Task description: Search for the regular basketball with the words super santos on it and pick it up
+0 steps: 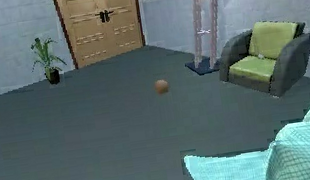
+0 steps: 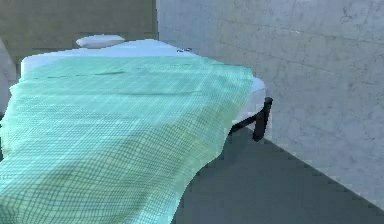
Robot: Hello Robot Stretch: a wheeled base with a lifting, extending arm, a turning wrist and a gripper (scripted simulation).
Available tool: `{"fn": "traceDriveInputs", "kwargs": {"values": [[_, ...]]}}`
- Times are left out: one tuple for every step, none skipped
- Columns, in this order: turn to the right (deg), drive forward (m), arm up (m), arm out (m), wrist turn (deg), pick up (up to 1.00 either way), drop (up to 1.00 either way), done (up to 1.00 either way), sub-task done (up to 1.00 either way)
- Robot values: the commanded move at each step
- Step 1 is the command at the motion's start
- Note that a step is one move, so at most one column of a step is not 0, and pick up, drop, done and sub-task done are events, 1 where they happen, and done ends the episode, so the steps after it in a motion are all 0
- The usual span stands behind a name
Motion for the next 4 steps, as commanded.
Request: {"fn": "traceDriveInputs", "kwargs": {"values": [[-3.0,0.00,0.00,0.00,0.0,0.00,0.00,0.00,0.00],[-30.0,0.00,0.00,0.00,0.0,0.00,0.00,0.00,0.00],[0.0,0.30,0.00,0.00,0.0,0.00,0.00,0.00,0.00],[24.0,0.00,0.00,0.00,0.0,0.00,0.00,0.00,0.00]]}}
